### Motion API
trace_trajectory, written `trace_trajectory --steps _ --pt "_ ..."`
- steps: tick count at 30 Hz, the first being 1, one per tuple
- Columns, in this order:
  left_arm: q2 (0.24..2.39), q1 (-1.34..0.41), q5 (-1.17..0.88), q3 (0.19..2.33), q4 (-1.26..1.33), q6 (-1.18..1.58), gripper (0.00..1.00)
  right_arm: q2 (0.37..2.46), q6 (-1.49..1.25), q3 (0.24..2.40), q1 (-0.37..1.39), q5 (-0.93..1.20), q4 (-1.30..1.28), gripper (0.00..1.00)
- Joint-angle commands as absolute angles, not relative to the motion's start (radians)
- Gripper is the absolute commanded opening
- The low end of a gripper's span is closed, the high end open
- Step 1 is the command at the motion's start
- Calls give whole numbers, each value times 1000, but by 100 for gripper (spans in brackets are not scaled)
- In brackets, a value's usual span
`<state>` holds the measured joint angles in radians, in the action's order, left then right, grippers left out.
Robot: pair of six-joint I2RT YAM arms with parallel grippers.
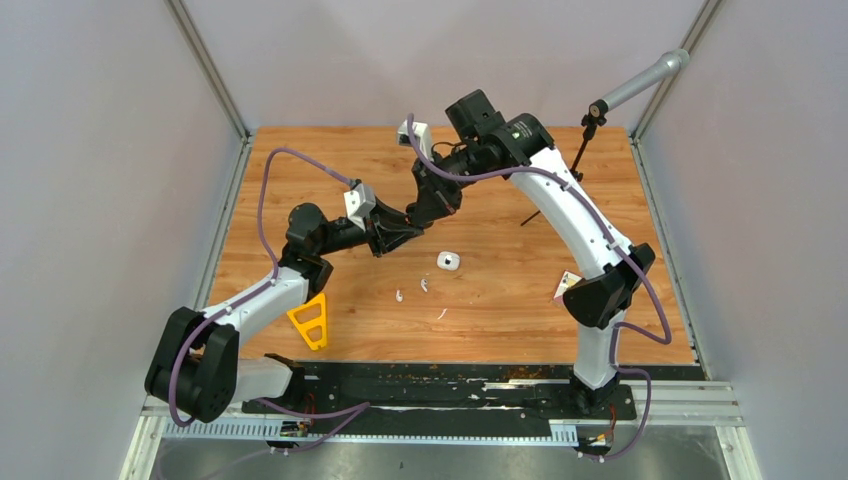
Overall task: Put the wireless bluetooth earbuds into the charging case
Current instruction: Insert the left earbud into the left side groove of the charging case.
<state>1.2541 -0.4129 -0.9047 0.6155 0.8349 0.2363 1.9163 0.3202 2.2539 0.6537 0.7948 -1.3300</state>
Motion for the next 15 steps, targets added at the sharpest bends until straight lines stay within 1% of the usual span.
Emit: trace_trajectory --steps 1,8,13,15 --pt "1243 -420 -894 642 860 213 0 1925 319 2307 685 835 -1296 0" --pt "1237 -420 -891 637 845 211 0 1927 308 2307 697 817 -1291 0" --pt "1240 -420 -897 641 852 213 0 1912 256 2276 698 762 -1254 0" --pt "1239 -420 -906 643 856 214 0 1914 251 2272 697 702 -1250 0"
